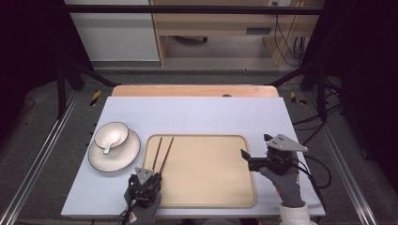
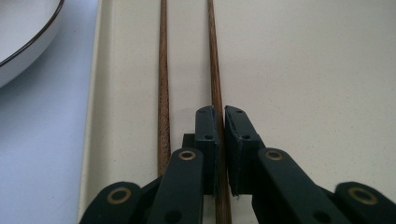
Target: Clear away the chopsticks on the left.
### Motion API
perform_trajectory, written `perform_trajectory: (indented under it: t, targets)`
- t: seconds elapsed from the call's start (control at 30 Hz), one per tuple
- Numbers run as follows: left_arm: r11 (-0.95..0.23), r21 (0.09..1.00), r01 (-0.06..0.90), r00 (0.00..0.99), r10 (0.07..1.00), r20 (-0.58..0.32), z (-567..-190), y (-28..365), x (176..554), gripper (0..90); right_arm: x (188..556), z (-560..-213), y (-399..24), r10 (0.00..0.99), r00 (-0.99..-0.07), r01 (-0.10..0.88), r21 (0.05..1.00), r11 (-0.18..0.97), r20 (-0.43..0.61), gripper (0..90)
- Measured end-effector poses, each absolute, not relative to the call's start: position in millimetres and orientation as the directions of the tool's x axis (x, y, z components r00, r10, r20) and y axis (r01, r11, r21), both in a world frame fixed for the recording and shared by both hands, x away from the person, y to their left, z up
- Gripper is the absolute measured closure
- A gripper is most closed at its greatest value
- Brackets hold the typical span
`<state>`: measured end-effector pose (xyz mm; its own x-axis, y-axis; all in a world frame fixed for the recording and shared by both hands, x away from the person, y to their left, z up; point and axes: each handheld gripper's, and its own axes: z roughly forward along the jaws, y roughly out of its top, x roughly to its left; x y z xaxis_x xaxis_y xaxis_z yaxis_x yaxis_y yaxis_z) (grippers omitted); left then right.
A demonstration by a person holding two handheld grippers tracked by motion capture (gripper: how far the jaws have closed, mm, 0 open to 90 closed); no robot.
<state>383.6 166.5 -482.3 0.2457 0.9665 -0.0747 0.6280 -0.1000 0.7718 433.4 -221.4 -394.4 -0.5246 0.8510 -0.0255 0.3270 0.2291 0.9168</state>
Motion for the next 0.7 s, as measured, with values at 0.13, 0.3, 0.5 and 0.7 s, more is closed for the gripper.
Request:
perform_trajectory:
  t: [0.13, 0.3, 0.5, 0.7]
  targets:
    - [-0.105, 0.774, 0.624, 0.258, 0.963, -0.078, -480.7, 165.7, 383.8, 81.4, 433.3, -394.3, -221.5, 0.852, -0.523, 0.328, 0.917, 0.227, -0.024, 2.5]
    - [-0.116, 0.791, 0.6, 0.284, 0.956, -0.076, -469.7, 166.0, 384.0, 78.3, 432.6, -393.2, -222.6, 0.854, -0.521, 0.327, 0.918, 0.223, -0.022, 2.5]
    - [-0.114, 0.825, 0.553, 0.314, 0.946, -0.08, -447.6, 171.0, 389.3, 72.1, 432.1, -392.0, -224.1, 0.855, -0.518, 0.322, 0.921, 0.219, -0.022, 2.3]
    - [-0.155, 0.864, 0.479, 0.402, 0.914, -0.059, -423.1, 181.6, 396.7, 60.4, 430.9, -390.0, -226.3, 0.858, -0.514, 0.319, 0.925, 0.206, -0.014, 1.9]
